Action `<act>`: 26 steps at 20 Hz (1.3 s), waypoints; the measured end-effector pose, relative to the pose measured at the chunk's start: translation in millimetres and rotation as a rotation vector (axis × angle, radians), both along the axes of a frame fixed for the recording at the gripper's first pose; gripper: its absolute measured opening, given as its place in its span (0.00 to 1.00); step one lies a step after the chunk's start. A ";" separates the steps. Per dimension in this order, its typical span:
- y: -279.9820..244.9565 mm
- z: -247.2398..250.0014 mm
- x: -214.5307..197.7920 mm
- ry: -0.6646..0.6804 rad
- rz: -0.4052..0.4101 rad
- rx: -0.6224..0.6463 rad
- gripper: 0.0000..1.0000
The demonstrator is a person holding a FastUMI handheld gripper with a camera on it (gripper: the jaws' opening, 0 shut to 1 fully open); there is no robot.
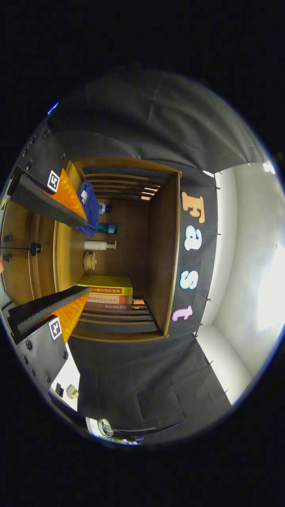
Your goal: Pull open the drawer, take out the items inside it, and place them on the countertop above the cabinet.
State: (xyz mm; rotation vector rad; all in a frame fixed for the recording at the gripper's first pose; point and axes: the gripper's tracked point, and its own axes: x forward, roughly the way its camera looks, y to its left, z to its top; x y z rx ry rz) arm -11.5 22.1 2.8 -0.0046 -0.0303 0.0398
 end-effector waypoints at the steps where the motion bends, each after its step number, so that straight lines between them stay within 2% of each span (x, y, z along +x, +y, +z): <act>1: 2.1 -1.2 -0.3 0.004 0.006 -0.004 0.98; 5: 3.4 -4.8 -0.4 0.021 0.010 0.024 0.99; 13: -2.8 0.3 -3.5 0.007 -0.010 0.003 0.98; 26: 9.6 -33.3 -1.2 0.059 0.013 0.016 0.98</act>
